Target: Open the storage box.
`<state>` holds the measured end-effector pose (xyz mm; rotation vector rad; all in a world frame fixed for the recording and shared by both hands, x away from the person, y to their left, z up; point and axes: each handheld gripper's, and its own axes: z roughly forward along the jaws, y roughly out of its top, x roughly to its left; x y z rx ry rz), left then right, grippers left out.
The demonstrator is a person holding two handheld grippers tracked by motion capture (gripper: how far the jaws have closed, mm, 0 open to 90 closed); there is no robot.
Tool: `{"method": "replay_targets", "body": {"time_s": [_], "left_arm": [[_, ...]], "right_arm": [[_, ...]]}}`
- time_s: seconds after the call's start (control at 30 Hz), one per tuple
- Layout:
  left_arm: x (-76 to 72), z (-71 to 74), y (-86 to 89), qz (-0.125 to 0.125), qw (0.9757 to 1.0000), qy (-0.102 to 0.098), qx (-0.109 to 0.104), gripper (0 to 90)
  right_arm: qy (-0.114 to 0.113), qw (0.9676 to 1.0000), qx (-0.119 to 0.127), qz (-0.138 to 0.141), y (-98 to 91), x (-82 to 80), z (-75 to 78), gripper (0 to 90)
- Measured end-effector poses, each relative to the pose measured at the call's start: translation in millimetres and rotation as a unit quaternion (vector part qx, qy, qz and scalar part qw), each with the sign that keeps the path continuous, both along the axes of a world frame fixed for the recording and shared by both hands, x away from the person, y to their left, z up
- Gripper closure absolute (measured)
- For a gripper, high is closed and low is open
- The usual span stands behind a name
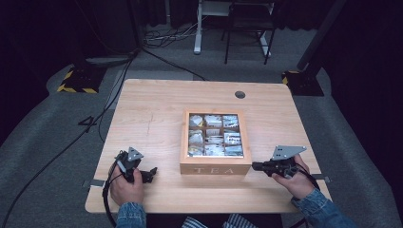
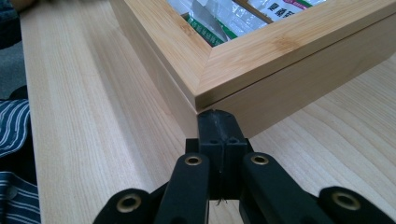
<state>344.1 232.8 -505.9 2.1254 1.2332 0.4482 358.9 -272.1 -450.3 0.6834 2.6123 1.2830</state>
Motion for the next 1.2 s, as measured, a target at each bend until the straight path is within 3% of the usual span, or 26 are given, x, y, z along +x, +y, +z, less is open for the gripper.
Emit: {"method": "replay_targets", "body": {"time_s": [0.47,1.0,1.2], "left_arm": [[0.1,0.1,0.1,0.000,1.0000,0.000,0.001,2.0],[0.1,0.2,0.0,0.000,1.0000,0.000,0.001,2.0],[1.4,0.1,-2.0,0.003,1.0000,0.006,0.000,0.1]], "right_arm": [[0.012,0.9996,0.010,0.025,-1.6,-1.4,2.6,90.0],[0.001,0.9997,0.011,0.023,-0.3,-2.1,3.5,90.0],[0.007,0.9993,0.030,0.020,-1.5,-0.9,8.5,90.0]]}}
